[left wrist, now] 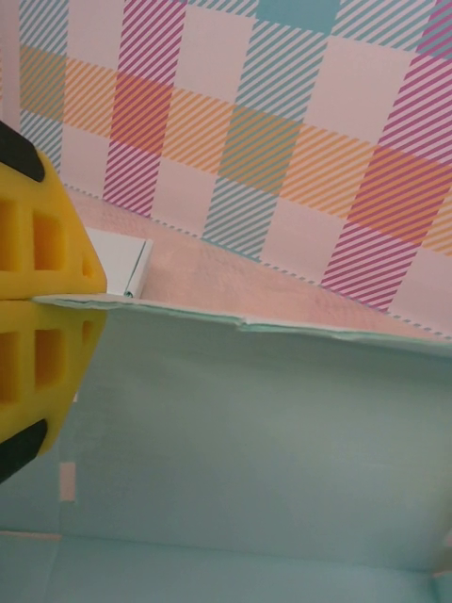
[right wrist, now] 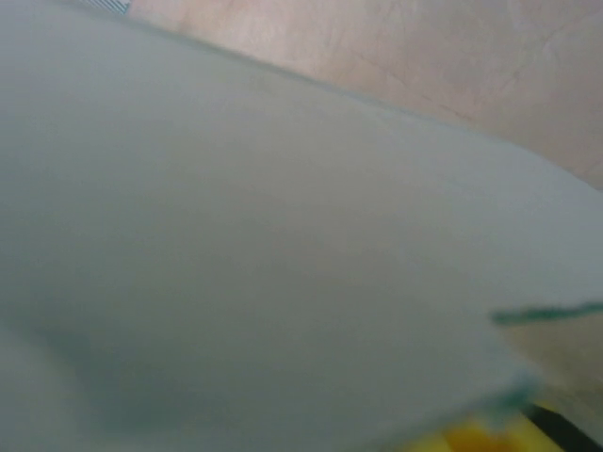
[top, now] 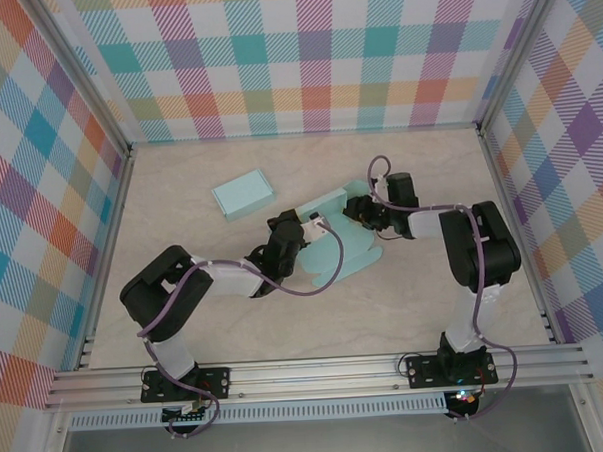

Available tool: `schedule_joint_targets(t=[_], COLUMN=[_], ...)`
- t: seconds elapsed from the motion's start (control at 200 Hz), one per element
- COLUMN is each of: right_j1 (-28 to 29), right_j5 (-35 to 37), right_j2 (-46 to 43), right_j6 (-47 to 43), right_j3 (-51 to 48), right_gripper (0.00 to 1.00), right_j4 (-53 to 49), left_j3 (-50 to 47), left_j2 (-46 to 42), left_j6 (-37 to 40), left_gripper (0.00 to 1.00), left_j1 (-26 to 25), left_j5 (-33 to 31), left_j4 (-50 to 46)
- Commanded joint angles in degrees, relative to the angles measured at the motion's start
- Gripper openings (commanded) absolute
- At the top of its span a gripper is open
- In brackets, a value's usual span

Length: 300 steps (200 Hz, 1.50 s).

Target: Fold the paper box

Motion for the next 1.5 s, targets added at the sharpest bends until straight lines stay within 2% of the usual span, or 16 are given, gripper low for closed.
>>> schedule_joint_targets(t=[0.0,0.195,0.45,0.64,0.78,0.915,1.12,1.32,1.495], right_j1=[1.0,1.0,0.2,-1.8,-3.4,-5.9,-13.3,-19.9,-20.5], right_j5=[-1.9,-0.4,6.1,6.3,5.3,4.2,4.9,2.9,-4.0], right_j2=[1.4,-1.0,-8.0,-11.7,-14.2,-18.2,-23.3,-16.4,-4.0], right_j6=[1.1,0.0,-5.6,-6.2,-6.2,-6.5,-7.7,-8.4,-11.1], right_j3=[-0.1,-1.8,-3.6,-6.0,-7.2,-7.5,-6.2,0.2,11.3], right_gripper=[0.44,0.51,0.57,0.61,0.62,0.62,0.58,0.54,0.52], right_j4=[2.3,0.6,-11.0,-13.5,-14.1,-16.0,-20.4,-21.3,-22.2], left_j3=[1.8,1.4,-0.8,-1.4,-1.4,-1.6,-1.6,-1.4,-1.1], left_j2=[1.2,2.1,4.8,8.5,9.3,8.5,8.0,8.6,9.3], left_j6=[-0.4,1.9,10.7,18.2,20.3,20.8,22.4,23.6,24.6], left_gripper=[0.0,0.0,0.0,0.0,0.0,0.0,0.0,0.0,0.0], left_j1=[-0.3,-0.3,-0.3,-0.4,-0.3,-0.4,-0.3,-0.3,-0.4], left_j5=[0.1,-1.1,-0.6,-1.2,-0.8,0.4,1.5,1.5,1.6], left_j4=[-0.1,0.7,8.6,17.3,21.0,21.2,21.3,21.7,22.4])
